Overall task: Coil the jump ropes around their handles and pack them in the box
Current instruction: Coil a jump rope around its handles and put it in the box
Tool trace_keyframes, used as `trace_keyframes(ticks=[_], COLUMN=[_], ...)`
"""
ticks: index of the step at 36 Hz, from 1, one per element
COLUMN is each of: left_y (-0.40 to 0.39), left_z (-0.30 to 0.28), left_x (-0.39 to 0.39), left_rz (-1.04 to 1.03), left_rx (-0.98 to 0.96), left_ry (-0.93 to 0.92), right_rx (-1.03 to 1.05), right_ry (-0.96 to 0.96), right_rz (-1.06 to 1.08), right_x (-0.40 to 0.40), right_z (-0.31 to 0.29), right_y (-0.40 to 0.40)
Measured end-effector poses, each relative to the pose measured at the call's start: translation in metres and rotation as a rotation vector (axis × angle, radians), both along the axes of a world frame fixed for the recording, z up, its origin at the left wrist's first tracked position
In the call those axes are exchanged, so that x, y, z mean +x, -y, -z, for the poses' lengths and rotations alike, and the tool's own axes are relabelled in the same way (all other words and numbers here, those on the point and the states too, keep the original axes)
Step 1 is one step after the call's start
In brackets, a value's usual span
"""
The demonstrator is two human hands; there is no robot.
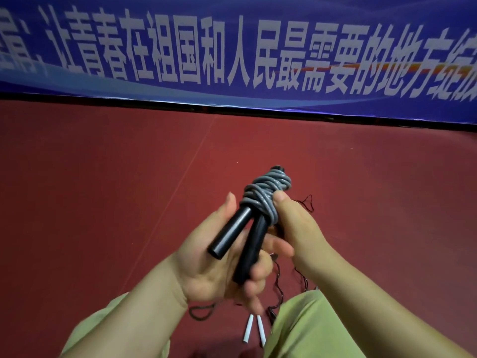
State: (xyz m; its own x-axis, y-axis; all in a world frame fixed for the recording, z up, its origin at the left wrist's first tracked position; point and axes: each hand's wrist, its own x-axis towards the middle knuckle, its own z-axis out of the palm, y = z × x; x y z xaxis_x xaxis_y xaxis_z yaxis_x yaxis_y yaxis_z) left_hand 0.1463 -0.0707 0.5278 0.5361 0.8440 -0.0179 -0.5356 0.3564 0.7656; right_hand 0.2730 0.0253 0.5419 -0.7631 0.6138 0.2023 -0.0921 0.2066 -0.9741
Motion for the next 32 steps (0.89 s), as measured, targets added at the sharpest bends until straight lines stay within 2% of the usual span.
trace_keyframes(ticks=[3,7,12,17,21,24,28,30,32], left_y=[0.002,0.000,-0.001,0.000,-0.002,-0.004,0.000,0.002,0.002], left_z=[-0.001,0.003,0.012,-0.005,-0.012,-0.006,-0.006,-0.009,-0.011], left_x=[0.006,0.004,0.007,0.012,0.011,0.003,0.002,0.007,0.010], left_rz=[-0.040,-0.202,-0.359,-0.485,-0.569,-0.641,-0.705,-0.711,-0.735], left_rx=[-0.042,-0.108,-0.147,-0.069,-0.056,0.027,0.122,0.136,0.143], left_ry=[0.063,-0.224,-0.414,-0.784,-0.936,-1.161,-1.576,-1.773,-1.888], right_rx=[0.016,0.105,0.133,0.104,0.142,0.102,-0.071,-0.109,-0.171], right_ry=[0.031,0.139,0.253,0.322,0.410,0.442,0.404,0.404,0.378], right_rz=[-0.019,-0.078,-0.051,-0.095,-0.074,-0.081,-0.093,-0.057,0.022], right_x=[0.004,0.008,0.010,0.009,0.009,0.007,0.013,0.003,-0.003], right_z=[-0.001,0.004,0.003,0.000,0.003,0.004,0.002,0.004,0.005], right_y=[-0.001,-0.005,-0.011,-0.014,-0.018,-0.018,-0.013,-0.017,-0.020])
